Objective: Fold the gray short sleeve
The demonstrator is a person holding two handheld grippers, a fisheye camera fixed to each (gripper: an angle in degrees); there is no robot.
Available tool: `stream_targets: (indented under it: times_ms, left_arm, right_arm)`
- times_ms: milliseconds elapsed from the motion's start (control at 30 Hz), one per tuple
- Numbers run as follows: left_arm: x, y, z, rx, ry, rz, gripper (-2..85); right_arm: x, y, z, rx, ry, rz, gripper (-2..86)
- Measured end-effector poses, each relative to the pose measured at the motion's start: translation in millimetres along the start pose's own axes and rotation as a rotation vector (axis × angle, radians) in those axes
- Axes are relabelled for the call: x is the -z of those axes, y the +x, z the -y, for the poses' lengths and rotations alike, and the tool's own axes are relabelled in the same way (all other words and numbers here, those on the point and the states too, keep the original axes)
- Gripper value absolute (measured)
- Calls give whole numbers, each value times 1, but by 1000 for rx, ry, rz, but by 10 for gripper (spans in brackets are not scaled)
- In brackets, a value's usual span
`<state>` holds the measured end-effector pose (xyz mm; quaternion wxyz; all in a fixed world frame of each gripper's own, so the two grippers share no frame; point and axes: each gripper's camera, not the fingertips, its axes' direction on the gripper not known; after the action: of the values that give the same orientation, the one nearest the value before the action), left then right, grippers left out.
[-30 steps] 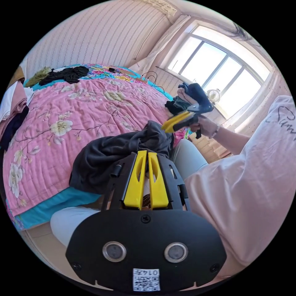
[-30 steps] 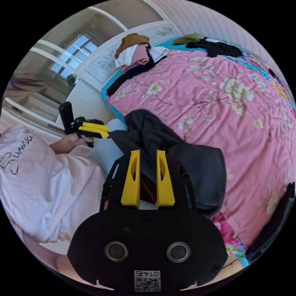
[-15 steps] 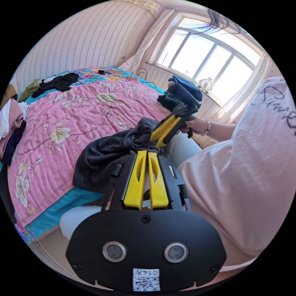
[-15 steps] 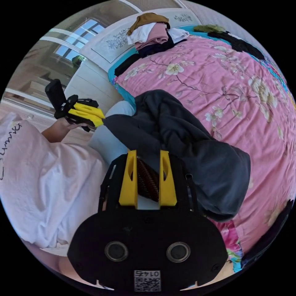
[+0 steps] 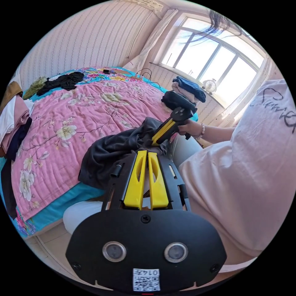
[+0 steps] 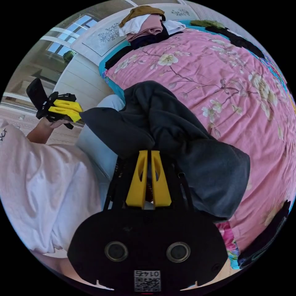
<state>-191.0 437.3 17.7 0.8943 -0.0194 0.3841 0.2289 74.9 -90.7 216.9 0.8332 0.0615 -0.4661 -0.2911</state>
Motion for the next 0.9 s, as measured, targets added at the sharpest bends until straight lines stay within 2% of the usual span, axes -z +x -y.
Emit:
stream_targets:
  times_ms: [167, 267, 333, 467, 733, 833, 900]
  left_arm:
    - [5, -10, 52, -20, 174, 76, -7]
    - [1, -23, 85, 5, 249, 133, 6]
    - [-12, -33, 93, 26, 184, 168, 26]
    - [-45, -54, 88, 123, 18, 183, 55]
    - [-86, -80, 142, 133, -49, 175, 70]
    - [-116, -95, 175, 151, -111, 104, 86]
    - [-152, -97, 185, 156, -257, 68, 83]
  right_arm:
    - [135, 27, -29, -84, 359, -62, 15]
    - [172, 57, -32, -195, 390, -220, 21]
    - [172, 79, -35, -294, 360, -256, 30]
    - [157, 101, -56, -427, 362, -110, 69]
    - [136, 99, -87, -615, 350, -31, 115]
    - [135, 101, -91, -678, 361, -16, 126]
    - [127, 105, -92, -693, 305, 52, 98]
